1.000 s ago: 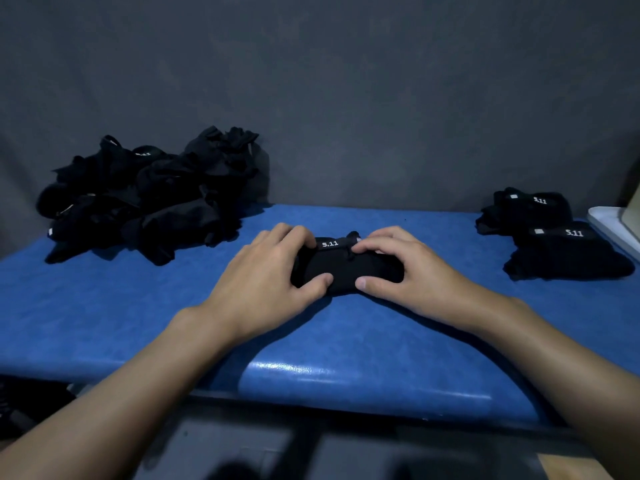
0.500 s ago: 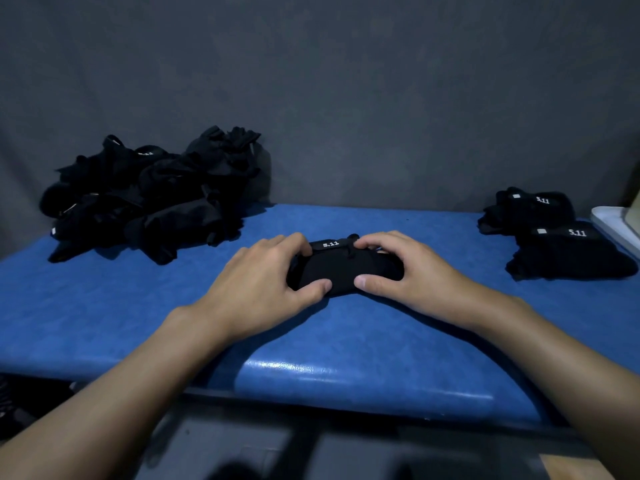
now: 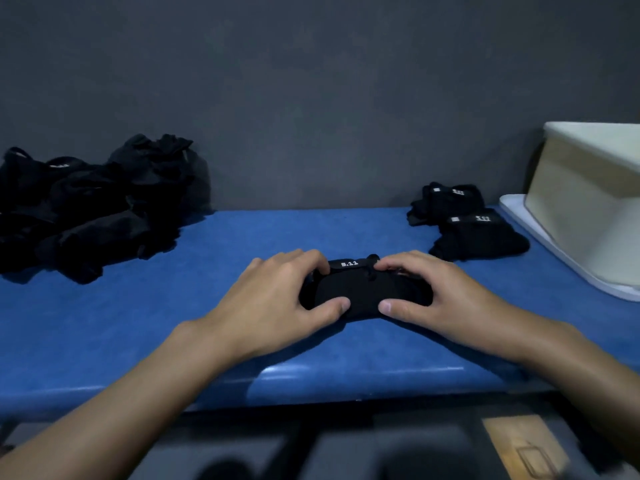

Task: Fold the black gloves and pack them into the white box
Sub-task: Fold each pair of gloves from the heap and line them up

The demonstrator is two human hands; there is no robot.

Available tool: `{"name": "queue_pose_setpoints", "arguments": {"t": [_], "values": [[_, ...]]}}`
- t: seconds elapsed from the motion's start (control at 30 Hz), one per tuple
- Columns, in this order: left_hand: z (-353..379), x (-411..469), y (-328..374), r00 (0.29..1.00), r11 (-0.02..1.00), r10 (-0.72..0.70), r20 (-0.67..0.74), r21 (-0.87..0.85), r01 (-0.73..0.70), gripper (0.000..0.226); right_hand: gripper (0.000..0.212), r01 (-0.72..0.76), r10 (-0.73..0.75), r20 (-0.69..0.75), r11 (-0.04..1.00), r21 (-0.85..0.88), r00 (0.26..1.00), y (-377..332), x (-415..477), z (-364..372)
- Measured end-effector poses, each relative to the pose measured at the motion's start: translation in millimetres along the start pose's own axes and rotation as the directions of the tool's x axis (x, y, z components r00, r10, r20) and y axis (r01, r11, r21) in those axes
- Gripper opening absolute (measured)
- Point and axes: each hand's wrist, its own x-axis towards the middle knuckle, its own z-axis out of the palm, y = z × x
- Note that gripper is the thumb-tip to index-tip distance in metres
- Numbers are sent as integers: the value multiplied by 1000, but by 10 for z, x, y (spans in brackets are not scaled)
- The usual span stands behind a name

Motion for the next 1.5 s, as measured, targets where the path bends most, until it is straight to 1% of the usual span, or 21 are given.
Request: {"name": "queue_pose_setpoints", "arguments": {"t": [0.1, 0.2, 0.3, 0.4, 0.57, 0.63, 0.77, 0.83, 0.93, 1.03, 1.1, 1.23, 1.37, 1.5], "values": [[126, 49, 194, 998, 997, 52, 39, -52, -50, 52, 49, -39, 38, -36, 998, -46, 999, 107, -240, -170], [229, 146, 380, 994, 993, 90, 66, -81, -85, 56, 50, -78, 73, -79, 995, -67, 994, 208, -418, -319], [339, 301, 609, 987, 989, 138, 84, -60, -134, 51, 48, -124, 113, -109, 987, -101, 988, 323, -573, -483], [497, 470, 836, 977, 981, 191, 91, 0, -192, 40, 49, -176, 152, -132, 965, -194, 979, 463, -718, -668], [783, 759, 1106, 967, 966, 256, 17, 25, -256, 44, 54, -246, 188, -204, 917, -314, 961, 731, -845, -908], [870, 862, 1176, 966, 966, 258, -3, 36, -258, 46, 55, -290, 218, -246, 905, -312, 945, 826, -860, -960], [1007, 1011, 1238, 975, 976, 218, -45, 21, -217, 48, 54, -329, 232, -359, 914, -236, 904, 949, -859, -963], [1059, 1039, 1254, 977, 979, 205, -62, 18, -204, 49, 53, -354, 227, -415, 898, -261, 881, 984, -862, -944], [1118, 1063, 1272, 973, 978, 208, -101, 19, -208, 48, 51, -397, 210, -459, 845, -358, 863, 1011, -872, -927], [1149, 1096, 1303, 972, 979, 202, -118, 20, -201, 49, 50, -434, 210, -471, 788, -437, 857, 1018, -868, -924], [1162, 1119, 1323, 973, 980, 198, -116, 30, -196, 51, 49, -438, 206, -469, 772, -461, 859, 1024, -857, -924], [1175, 1144, 1316, 974, 982, 189, -127, 37, -186, 51, 48, -436, 200, -470, 768, -469, 859, 1062, -850, -941], [1185, 1141, 1306, 975, 984, 179, -132, 34, -176, 51, 47, -472, 249, -474, 766, -438, 845, 1107, -843, -978], [1204, 1133, 1286, 971, 983, 183, -153, 18, -183, 49, 54, -457, 250, -470, 795, -400, 846, 1105, -835, -930]]}}
